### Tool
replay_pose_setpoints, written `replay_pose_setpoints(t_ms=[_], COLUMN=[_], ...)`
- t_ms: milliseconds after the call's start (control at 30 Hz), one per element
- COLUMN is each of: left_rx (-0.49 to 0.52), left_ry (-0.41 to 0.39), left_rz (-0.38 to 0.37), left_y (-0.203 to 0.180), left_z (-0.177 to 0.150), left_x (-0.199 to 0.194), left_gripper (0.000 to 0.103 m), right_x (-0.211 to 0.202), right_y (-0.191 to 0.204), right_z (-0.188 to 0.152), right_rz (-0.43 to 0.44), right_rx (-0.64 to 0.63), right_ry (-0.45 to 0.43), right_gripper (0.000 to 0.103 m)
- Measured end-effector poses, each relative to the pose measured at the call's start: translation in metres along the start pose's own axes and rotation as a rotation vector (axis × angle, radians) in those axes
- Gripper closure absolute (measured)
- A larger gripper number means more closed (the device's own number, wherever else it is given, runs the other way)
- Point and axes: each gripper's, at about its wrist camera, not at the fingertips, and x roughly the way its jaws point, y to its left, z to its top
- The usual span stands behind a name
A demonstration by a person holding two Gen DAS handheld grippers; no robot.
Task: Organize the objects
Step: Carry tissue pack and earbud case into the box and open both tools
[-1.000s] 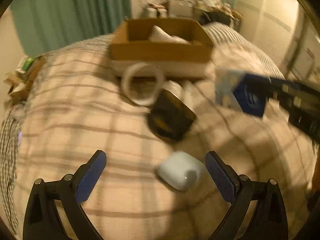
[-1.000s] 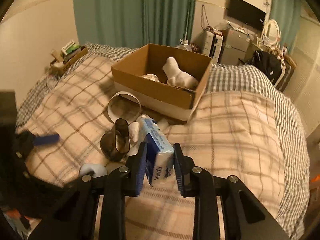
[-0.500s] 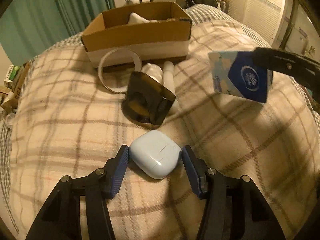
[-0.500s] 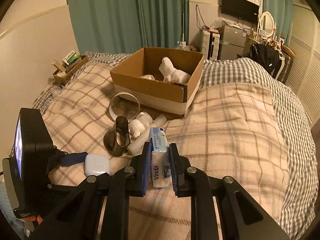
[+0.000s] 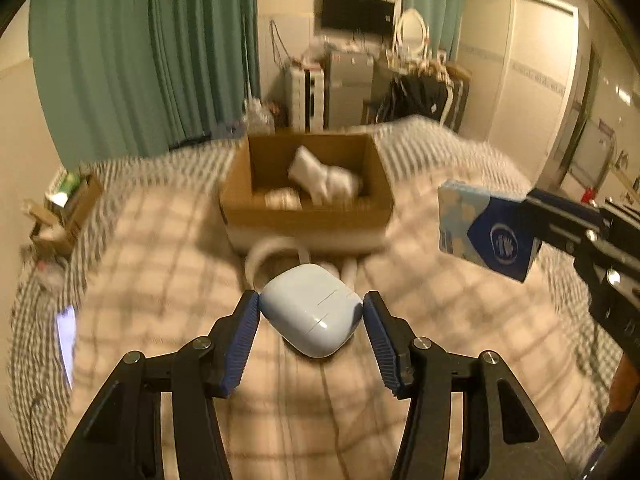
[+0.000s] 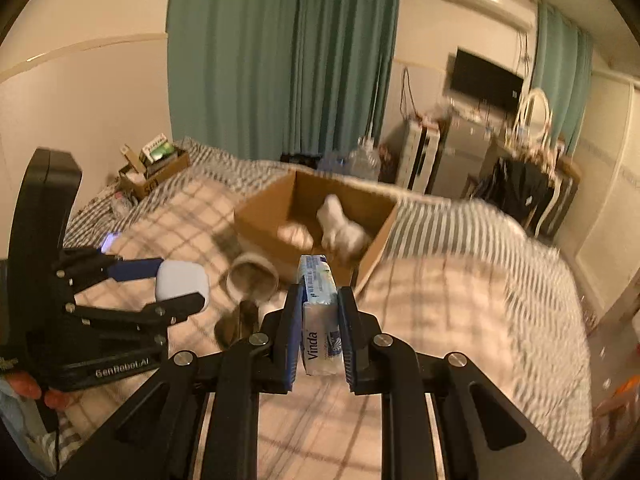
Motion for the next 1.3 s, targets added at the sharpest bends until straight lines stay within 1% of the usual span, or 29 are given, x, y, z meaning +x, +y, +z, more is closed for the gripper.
replay_pose_setpoints(t_ms=[133,233,333,433,500,600,733,867,1000,1100,1167,1233,1300], left_rx=[0.005,0.004,-0.004,-0.015,-0.019,-0.014,-0.022,-0.023,-0.015,-0.01,0.0,0.004,0.011], left_ry=[-0.073,-0.116,-0.144,-0.16,-0.162,-0.147,-0.087,-0.025,0.012,0.019,0.018,0.02,0.009], left_rz=[-0.004,-0.001,-0.001,0.005,0.024,0.046,0.051,0.047,0.052,0.049,0.043,0.046,0.054], left_y=[0.007,0.012,0.018,0.027,0.035,0.042,0.053,0.061,0.061,0.06,0.061,0.062,0.06], left_z=[0.041,0.072,0.101,0.127,0.143,0.154,0.157,0.152,0.143,0.137,0.137,0.136,0.136], left_x=[-0.011,-0.011,-0.005,0.009,0.026,0.052,0.102,0.153,0.186,0.202,0.211,0.214,0.211], left_gripper=[0.049,0.049,0.05,0.05,0.05,0.051,0.051,0.052,0.052,0.052,0.052,0.052,0.051], right_x=[-0.006,0.0,0.009,0.028,0.044,0.077,0.135,0.193,0.24,0.256,0.268,0.274,0.273], right_y=[0.0,-0.006,-0.012,-0.02,-0.025,-0.029,-0.035,-0.042,-0.049,-0.052,-0.059,-0.065,-0.071], right_z=[0.038,0.07,0.1,0.131,0.148,0.166,0.168,0.153,0.133,0.117,0.11,0.109,0.109], right_rz=[-0.006,0.02,0.008,0.017,0.022,0.013,0.019,0.028,0.036,0.05,0.068,0.095,0.129], right_rx=[-0.038,-0.038,-0.046,-0.044,-0.043,-0.05,-0.04,0.004,0.024,0.036,0.074,0.115,0.152], right_ry=[-0.052,-0.075,-0.097,-0.106,-0.102,-0.077,-0.014,0.055,0.111,0.121,0.14,0.145,0.154], right_gripper=[0.086,0.086,0.086,0.086,0.086,0.086,0.086,0.087,0.087,0.087,0.086,0.086,0.082])
